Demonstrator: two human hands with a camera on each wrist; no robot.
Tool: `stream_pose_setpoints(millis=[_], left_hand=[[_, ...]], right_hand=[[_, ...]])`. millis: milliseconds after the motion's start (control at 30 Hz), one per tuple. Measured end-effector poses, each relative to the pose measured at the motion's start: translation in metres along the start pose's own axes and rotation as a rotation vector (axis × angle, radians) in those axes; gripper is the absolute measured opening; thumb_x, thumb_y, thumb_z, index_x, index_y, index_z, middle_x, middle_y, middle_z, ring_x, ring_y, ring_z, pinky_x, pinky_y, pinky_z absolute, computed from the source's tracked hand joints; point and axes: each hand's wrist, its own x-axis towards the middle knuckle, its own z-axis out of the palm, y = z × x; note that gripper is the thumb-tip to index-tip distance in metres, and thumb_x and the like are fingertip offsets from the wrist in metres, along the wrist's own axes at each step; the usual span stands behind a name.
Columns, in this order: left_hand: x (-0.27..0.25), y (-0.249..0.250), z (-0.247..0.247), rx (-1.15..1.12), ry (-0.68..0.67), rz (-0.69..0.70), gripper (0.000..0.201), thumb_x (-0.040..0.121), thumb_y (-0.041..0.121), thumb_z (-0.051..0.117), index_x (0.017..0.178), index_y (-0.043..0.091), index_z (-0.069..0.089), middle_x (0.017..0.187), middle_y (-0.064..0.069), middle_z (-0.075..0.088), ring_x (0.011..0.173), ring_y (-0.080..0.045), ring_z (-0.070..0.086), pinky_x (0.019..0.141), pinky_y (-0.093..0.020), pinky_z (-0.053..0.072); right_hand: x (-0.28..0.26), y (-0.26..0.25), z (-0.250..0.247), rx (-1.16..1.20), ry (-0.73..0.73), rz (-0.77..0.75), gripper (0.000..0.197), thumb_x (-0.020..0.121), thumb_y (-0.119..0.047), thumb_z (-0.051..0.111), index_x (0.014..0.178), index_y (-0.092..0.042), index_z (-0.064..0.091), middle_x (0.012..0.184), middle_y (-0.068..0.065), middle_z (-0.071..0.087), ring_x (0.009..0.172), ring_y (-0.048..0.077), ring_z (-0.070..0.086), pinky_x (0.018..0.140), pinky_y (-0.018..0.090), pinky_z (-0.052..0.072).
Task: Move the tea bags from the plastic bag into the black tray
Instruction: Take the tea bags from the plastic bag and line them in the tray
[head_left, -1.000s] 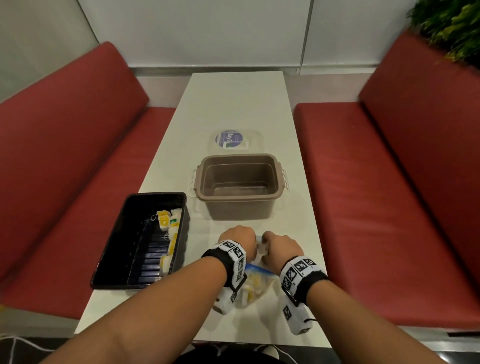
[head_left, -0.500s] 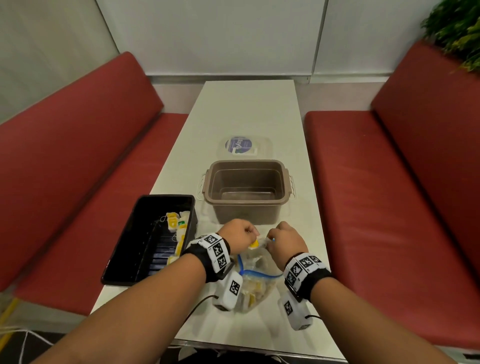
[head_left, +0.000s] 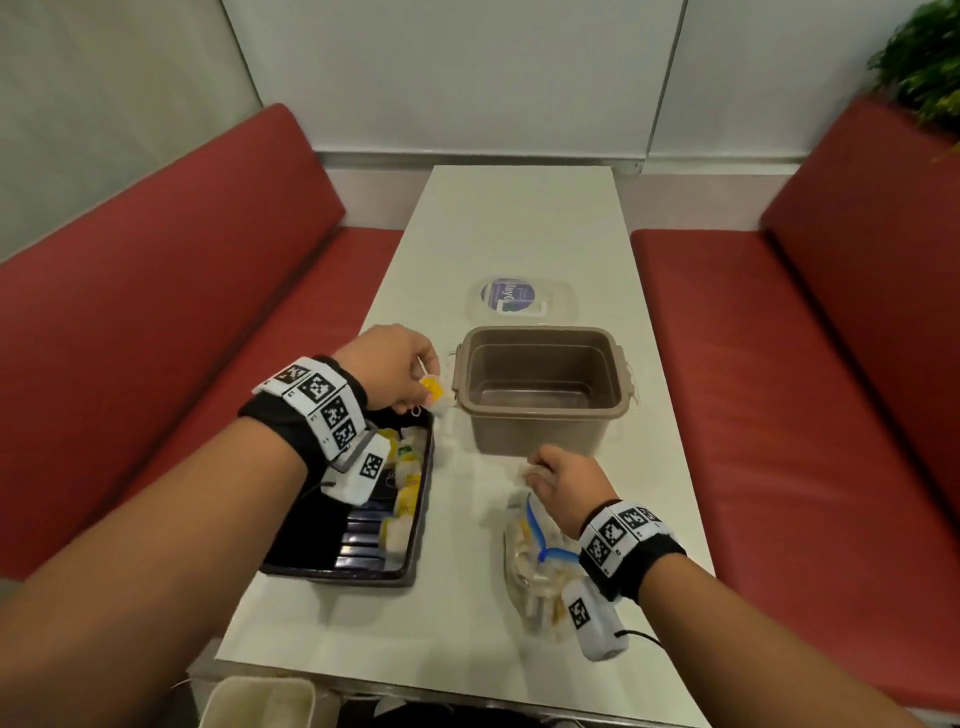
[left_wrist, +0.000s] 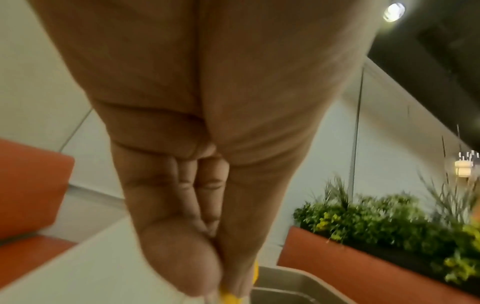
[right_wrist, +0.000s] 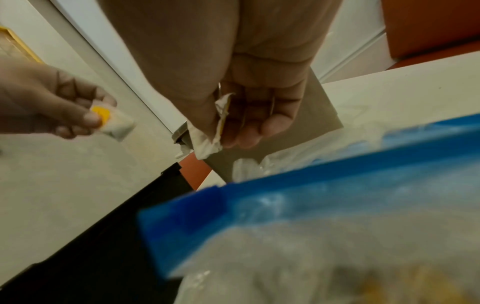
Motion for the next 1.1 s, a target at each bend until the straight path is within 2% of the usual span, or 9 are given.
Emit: stream_pose_setpoints(millis=[167, 400, 533, 633, 667, 733, 800, 967, 1100], left_hand=[[0.012, -0.044, -0.004, 0.554, -0.133, -0.126, 0.019, 0.083, 0.011, 0.068, 0.096, 0.021, 0.076, 0.092, 0.000, 0.073, 0.080, -0.017, 0.069, 0.073, -0.028, 0.056], [0.043, -0.085, 0.049, 0.645, -0.291, -0.173, 0.018, 0.080, 0.020, 0.071, 0.097, 0.015, 0.073, 0.093, -0.004, 0.071, 0.086, -0.026, 0.069, 0.080, -0.036, 0.057], [0.052, -0.093, 0.060, 0.729, -0.335, -0.135, 0.017, 0.070, 0.025, 0.075, 0.082, 0.015, 0.068, 0.075, -0.003, 0.066, 0.067, -0.024, 0.067, 0.062, -0.034, 0.060], [0.035, -0.086, 0.058, 0.781, -0.353, -0.093, 0.023, 0.076, 0.021, 0.075, 0.083, 0.017, 0.053, 0.071, -0.004, 0.054, 0.059, -0.020, 0.054, 0.037, -0.020, 0.045], [0.036, -0.087, 0.061, 0.807, -0.361, -0.101, 0.020, 0.078, 0.019, 0.074, 0.086, 0.014, 0.056, 0.069, -0.004, 0.052, 0.061, -0.021, 0.056, 0.042, -0.020, 0.051], [0.043, -0.086, 0.065, 0.771, -0.349, -0.119, 0.016, 0.082, 0.013, 0.071, 0.097, 0.007, 0.069, 0.072, -0.004, 0.057, 0.073, -0.025, 0.064, 0.069, -0.030, 0.058], [0.050, -0.086, 0.068, 0.713, -0.316, -0.101, 0.015, 0.083, 0.010, 0.067, 0.098, 0.007, 0.071, 0.078, -0.005, 0.063, 0.073, -0.026, 0.063, 0.070, -0.032, 0.055], [0.058, -0.094, 0.074, 0.711, -0.281, -0.101, 0.011, 0.082, 0.012, 0.068, 0.092, 0.009, 0.072, 0.084, -0.008, 0.070, 0.069, -0.026, 0.065, 0.064, -0.032, 0.054], [0.058, -0.098, 0.073, 0.696, -0.266, -0.089, 0.013, 0.083, 0.013, 0.067, 0.094, 0.009, 0.072, 0.082, -0.007, 0.068, 0.069, -0.026, 0.065, 0.061, -0.031, 0.050]], right_hand=[[-0.002, -0.018, 0.021, 0.005, 0.073, 0.023, 0.017, 0.093, -0.016, 0.055, 0.103, -0.016, 0.068, 0.100, 0.007, 0.068, 0.095, 0.026, 0.061, 0.084, 0.030, 0.046], [-0.008, -0.030, 0.031, -0.005, 0.135, 0.074, 0.016, 0.092, -0.011, 0.056, 0.098, -0.016, 0.070, 0.091, -0.003, 0.054, 0.082, 0.017, 0.051, 0.073, 0.020, 0.034], [-0.017, -0.039, 0.027, 0.074, 0.157, 0.153, 0.015, 0.088, -0.011, 0.061, 0.100, -0.017, 0.068, 0.090, -0.005, 0.061, 0.082, 0.015, 0.054, 0.074, 0.018, 0.036], [-0.023, -0.045, 0.025, 0.136, 0.185, 0.225, 0.014, 0.086, -0.012, 0.065, 0.097, -0.021, 0.067, 0.082, -0.007, 0.066, 0.069, 0.014, 0.061, 0.070, 0.021, 0.046], [-0.025, -0.047, 0.024, 0.158, 0.197, 0.247, 0.012, 0.086, -0.012, 0.065, 0.092, -0.022, 0.067, 0.073, -0.007, 0.067, 0.059, 0.010, 0.062, 0.062, 0.019, 0.047], [-0.027, -0.051, 0.022, 0.189, 0.218, 0.274, 0.007, 0.085, -0.015, 0.065, 0.086, -0.021, 0.068, 0.058, -0.008, 0.063, 0.043, 0.002, 0.057, 0.046, 0.012, 0.042], [-0.029, -0.055, 0.020, 0.217, 0.238, 0.277, 0.004, 0.086, -0.019, 0.067, 0.084, -0.020, 0.069, 0.056, -0.009, 0.062, 0.041, 0.000, 0.056, 0.043, 0.008, 0.039], [-0.025, -0.058, 0.023, 0.169, 0.256, 0.259, 0.011, 0.088, -0.017, 0.064, 0.088, -0.024, 0.072, 0.075, -0.007, 0.064, 0.072, 0.014, 0.063, 0.067, 0.020, 0.046], [-0.018, -0.063, 0.026, 0.095, 0.236, 0.170, 0.015, 0.091, -0.016, 0.063, 0.094, -0.024, 0.076, 0.080, -0.011, 0.052, 0.076, 0.012, 0.056, 0.075, 0.021, 0.041]])
